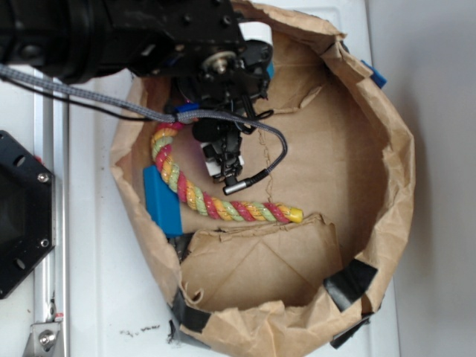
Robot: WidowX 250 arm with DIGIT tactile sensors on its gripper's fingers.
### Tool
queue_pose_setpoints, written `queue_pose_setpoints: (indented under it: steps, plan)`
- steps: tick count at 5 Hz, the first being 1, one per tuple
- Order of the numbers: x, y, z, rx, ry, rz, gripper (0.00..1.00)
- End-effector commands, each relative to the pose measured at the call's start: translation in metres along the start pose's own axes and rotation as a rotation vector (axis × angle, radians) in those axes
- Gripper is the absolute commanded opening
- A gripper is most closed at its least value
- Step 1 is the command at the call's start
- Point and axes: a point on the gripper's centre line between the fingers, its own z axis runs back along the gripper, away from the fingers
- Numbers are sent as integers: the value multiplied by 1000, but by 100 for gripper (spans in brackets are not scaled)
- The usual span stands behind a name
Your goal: Grab the multicolored rope.
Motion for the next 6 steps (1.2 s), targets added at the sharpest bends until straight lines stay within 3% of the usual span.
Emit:
queue_pose_setpoints:
  steps: [1,3,4,6]
  plan:
    - [4,2,-12,11,-102,-51,100]
    - [12,0,-23,-4,-105,-76,100]
    - [13,-1,-22,-9,-118,-56,0]
    - [15,-1,-21,-4,-138,-50,0]
